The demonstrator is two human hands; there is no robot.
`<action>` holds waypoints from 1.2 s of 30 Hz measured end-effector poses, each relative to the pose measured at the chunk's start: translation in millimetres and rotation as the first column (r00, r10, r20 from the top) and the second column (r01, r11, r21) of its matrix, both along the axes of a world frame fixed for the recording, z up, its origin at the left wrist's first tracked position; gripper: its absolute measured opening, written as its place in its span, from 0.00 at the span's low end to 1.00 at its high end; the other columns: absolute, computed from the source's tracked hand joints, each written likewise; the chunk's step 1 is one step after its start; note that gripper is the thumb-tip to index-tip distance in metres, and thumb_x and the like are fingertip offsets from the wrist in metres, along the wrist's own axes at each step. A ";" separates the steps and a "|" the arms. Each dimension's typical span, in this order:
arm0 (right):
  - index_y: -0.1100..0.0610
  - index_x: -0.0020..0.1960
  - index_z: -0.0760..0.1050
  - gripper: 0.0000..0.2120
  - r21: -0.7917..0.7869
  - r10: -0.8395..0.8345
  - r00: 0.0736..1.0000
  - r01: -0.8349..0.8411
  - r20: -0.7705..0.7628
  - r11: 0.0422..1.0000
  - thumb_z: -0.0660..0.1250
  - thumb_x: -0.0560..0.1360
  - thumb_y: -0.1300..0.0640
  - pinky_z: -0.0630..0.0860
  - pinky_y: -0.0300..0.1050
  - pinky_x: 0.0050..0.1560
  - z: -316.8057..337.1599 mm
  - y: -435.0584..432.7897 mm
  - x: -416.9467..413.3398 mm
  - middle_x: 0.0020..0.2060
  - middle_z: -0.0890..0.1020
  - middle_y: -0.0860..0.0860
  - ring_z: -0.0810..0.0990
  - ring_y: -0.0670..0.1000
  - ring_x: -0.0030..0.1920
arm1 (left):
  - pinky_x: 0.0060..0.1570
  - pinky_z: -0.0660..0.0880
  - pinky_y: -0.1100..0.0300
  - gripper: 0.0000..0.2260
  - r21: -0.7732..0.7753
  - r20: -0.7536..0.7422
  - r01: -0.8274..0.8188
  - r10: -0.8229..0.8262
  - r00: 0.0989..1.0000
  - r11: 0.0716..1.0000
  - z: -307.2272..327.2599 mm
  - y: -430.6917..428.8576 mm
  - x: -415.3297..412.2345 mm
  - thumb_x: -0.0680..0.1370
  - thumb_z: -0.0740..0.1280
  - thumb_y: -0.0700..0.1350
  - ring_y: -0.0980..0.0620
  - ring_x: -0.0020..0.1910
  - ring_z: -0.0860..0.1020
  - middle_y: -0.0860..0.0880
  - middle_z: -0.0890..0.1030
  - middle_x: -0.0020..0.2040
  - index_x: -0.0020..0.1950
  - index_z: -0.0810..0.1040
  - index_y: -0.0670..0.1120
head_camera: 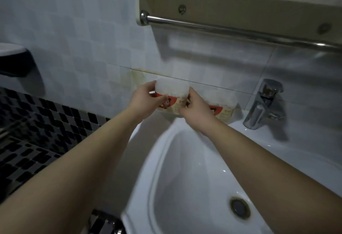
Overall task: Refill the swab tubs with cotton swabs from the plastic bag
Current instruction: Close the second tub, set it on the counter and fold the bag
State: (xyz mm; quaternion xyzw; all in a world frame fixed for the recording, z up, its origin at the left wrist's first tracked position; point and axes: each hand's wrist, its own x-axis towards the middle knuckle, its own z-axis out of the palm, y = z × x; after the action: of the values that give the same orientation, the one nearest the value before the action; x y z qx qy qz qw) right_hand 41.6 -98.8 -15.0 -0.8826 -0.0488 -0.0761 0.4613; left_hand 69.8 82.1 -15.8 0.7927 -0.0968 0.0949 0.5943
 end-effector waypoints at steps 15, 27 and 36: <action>0.44 0.62 0.69 0.24 0.032 0.042 0.992 -0.039 -0.117 0.999 0.63 0.71 0.65 0.81 0.51 0.51 0.5 -8.5 -14.0 0.52 0.78 0.42 0.79 0.49 0.55 | 0.66 0.75 0.46 0.31 0.033 -0.056 -0.302 0.304 0.951 0.953 -20.6 -6.2 1.2 0.71 0.75 0.46 0.50 0.66 0.73 0.47 0.73 0.69 0.72 0.70 0.56; 0.46 0.79 0.62 0.32 -0.050 -0.061 0.997 0.058 -0.047 0.997 0.63 0.78 0.63 0.71 0.38 0.49 15.1 -65.5 -121.2 0.72 0.71 0.46 0.79 0.50 0.59 | 0.50 0.68 0.70 0.21 0.236 0.101 -0.099 0.077 0.992 0.967 -4.5 -77.8 -102.9 0.75 0.70 0.39 0.55 0.55 0.76 0.50 0.79 0.62 0.68 0.76 0.47; 0.51 0.74 0.72 0.23 -0.504 -0.194 0.972 0.104 -0.129 0.857 0.66 0.78 0.56 0.70 0.48 0.70 -16.4 -149.8 -197.4 0.72 0.73 0.53 0.73 0.56 0.70 | 0.57 0.77 0.56 0.21 0.389 -0.127 0.138 -0.095 0.987 0.911 -34.9 -145.0 -173.4 0.76 0.71 0.46 0.50 0.59 0.78 0.50 0.78 0.63 0.69 0.75 0.51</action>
State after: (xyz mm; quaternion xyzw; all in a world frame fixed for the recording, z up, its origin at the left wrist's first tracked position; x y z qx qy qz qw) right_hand -155.8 -248.5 -31.4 -0.9754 0.0429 -0.0185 0.2154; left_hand -103.6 -63.0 -50.7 0.8934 -0.1297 -0.0044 0.4301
